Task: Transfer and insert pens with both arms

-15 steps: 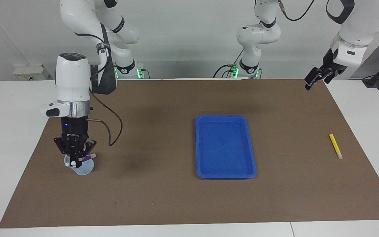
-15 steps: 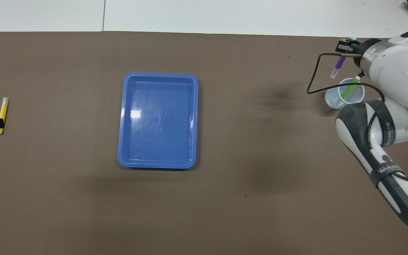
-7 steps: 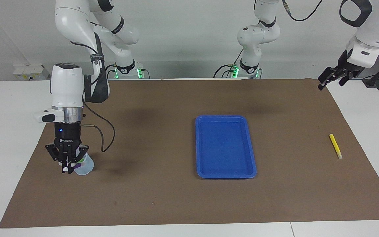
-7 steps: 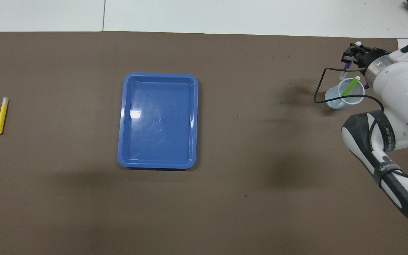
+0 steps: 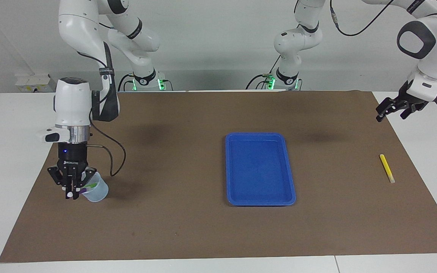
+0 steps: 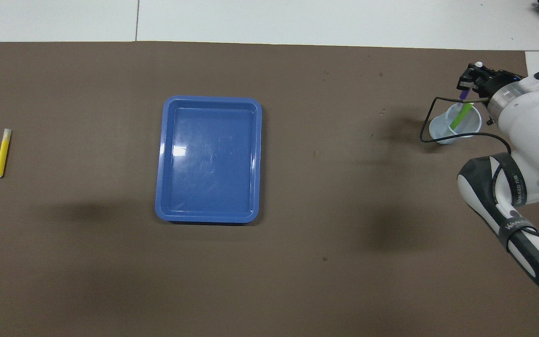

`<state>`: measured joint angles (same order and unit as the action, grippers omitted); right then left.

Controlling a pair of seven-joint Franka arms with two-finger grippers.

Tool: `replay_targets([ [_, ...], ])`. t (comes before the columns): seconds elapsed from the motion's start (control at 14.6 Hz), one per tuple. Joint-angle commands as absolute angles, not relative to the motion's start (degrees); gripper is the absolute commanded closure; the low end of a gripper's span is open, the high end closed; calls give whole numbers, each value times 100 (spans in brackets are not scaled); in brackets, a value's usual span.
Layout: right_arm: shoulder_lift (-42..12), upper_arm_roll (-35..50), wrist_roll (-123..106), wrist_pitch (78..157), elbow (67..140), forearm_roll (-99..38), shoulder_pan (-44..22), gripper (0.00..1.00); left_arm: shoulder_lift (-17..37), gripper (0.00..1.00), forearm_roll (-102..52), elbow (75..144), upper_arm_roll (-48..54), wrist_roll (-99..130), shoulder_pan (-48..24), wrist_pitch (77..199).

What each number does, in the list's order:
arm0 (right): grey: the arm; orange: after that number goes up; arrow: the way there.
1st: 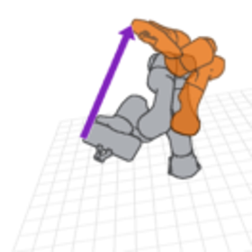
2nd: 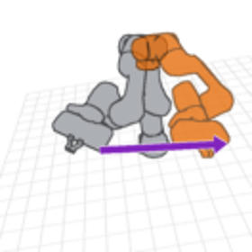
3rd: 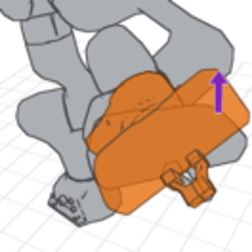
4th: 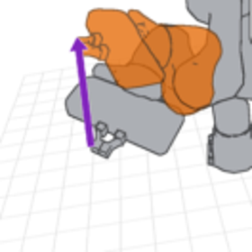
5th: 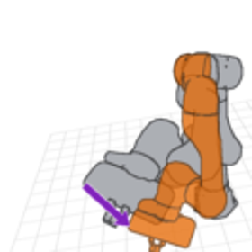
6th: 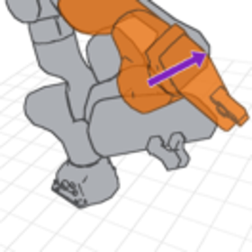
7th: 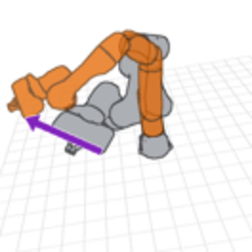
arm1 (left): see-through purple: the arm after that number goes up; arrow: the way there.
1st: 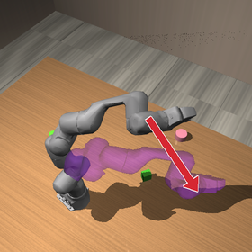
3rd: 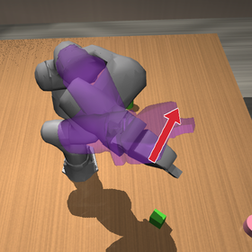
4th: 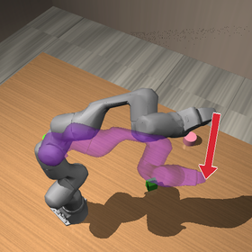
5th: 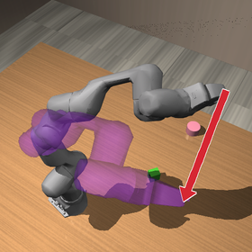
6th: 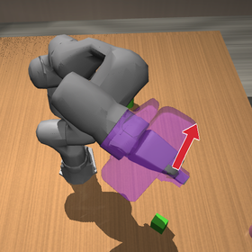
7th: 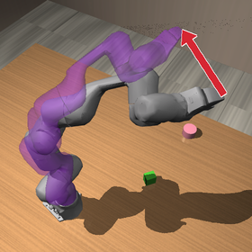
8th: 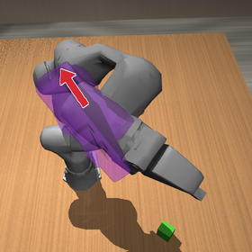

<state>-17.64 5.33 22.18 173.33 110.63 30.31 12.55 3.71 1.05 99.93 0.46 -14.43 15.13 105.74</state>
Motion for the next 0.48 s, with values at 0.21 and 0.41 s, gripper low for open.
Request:
replay_targets([
  [0.21,-1582,606,2145,17420,11461,3155,1380,100,1001,0,35,9747,97,-1811,1827,11171],
  [0.41,-1556,606,2179,17402,11539,3146,1389,100,1387,0,44,9493,105,-2046,1934,11241],
])
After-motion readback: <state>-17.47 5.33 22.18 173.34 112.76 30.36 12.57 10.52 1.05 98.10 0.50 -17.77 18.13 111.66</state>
